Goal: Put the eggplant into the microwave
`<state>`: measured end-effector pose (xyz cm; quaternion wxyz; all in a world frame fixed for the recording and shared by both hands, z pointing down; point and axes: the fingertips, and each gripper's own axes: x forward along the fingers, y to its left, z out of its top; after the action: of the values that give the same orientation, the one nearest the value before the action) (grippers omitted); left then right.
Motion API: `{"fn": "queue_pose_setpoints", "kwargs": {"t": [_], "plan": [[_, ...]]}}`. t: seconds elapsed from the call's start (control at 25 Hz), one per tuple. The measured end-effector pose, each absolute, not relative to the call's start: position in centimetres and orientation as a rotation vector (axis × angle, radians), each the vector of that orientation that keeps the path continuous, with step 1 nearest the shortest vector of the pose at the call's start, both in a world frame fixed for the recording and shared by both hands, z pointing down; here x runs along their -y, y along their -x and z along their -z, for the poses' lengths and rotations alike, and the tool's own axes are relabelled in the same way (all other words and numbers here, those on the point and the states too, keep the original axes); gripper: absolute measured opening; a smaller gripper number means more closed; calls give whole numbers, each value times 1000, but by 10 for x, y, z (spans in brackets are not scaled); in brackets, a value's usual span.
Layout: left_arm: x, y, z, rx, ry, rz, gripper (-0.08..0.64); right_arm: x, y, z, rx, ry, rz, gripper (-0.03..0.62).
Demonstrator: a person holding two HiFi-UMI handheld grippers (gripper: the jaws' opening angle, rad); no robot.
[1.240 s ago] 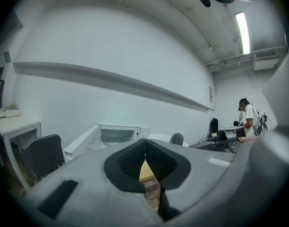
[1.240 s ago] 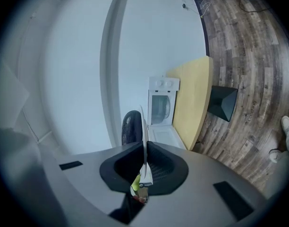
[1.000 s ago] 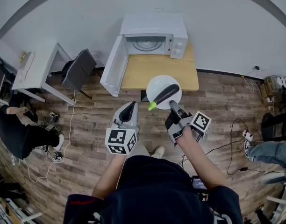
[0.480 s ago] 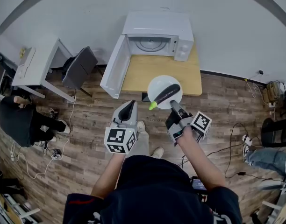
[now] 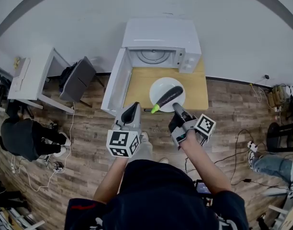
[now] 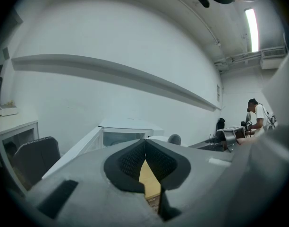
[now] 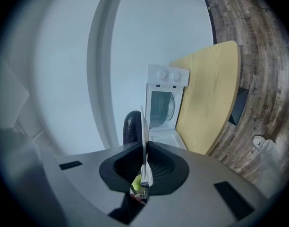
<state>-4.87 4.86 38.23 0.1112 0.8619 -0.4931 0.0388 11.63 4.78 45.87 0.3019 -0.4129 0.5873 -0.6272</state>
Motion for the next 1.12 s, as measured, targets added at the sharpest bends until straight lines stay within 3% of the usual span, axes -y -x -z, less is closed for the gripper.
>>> {"fn": "queue_pose_setpoints", "kwargs": {"t": [1.12], "plan": [[112, 81, -391, 1265, -2583, -142, 17, 101, -75, -474, -1478, 1194, 1638, 20]]}}
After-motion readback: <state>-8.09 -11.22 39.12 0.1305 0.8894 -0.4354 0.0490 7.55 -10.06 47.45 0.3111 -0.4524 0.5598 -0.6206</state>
